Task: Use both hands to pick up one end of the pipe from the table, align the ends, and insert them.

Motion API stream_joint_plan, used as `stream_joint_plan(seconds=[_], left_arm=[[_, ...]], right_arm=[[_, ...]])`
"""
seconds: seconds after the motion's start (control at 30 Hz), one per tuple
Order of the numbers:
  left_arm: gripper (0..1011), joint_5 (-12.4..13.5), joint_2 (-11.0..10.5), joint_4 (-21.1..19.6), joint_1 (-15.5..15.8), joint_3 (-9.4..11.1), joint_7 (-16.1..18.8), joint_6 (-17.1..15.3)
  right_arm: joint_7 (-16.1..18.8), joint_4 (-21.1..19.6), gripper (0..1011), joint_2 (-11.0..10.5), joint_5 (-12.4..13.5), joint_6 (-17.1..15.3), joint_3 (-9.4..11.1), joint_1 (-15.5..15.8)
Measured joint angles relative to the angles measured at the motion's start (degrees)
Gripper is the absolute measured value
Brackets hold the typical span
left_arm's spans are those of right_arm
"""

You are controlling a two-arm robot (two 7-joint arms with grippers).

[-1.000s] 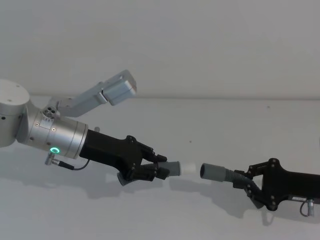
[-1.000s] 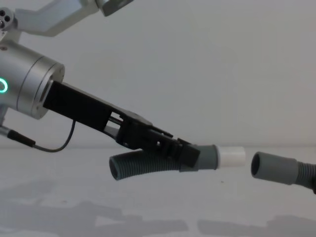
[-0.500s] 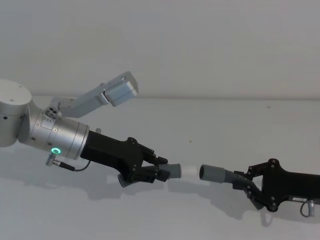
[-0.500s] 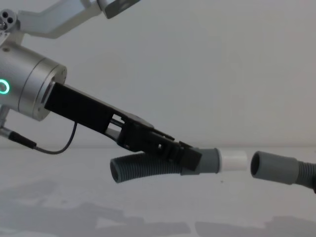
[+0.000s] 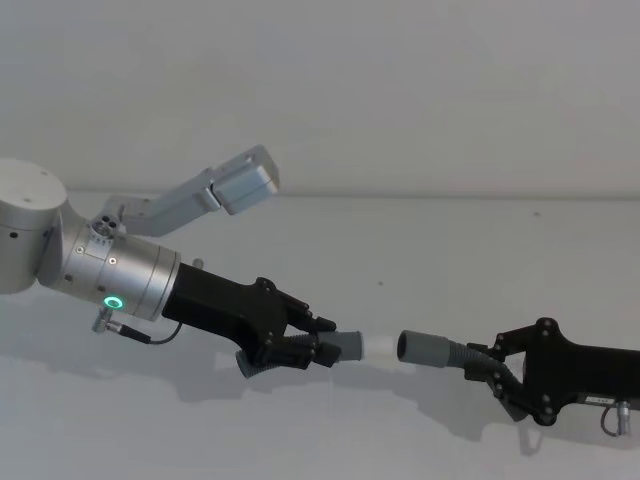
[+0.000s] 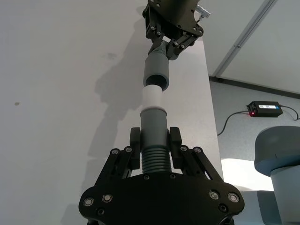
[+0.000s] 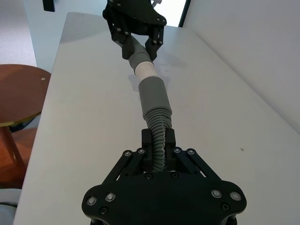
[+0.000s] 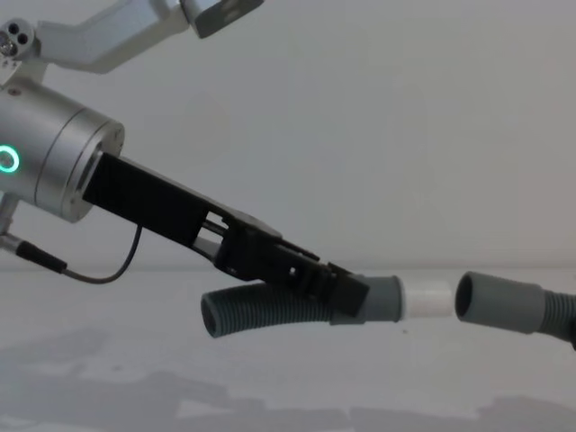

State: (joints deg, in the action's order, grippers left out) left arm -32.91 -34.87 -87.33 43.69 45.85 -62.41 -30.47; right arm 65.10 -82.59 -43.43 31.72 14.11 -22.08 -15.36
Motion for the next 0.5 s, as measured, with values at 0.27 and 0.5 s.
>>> stream_joint_plan(seconds=[0.27,0.5], left_arm=[[346,-0.4,-0.1,0.0,0.2,0.3,0.1,0.0],[345,-0.7,-0.3,-0.1,0.3,0.5,0.3,0.0]], right_arm=[[-0.2,-0.2,136,-0.3,0.1,0.0,-0.4,0.0],[-0.4,-0.2,136,-0.5,0.1,0.0,-0.8,-0.3]])
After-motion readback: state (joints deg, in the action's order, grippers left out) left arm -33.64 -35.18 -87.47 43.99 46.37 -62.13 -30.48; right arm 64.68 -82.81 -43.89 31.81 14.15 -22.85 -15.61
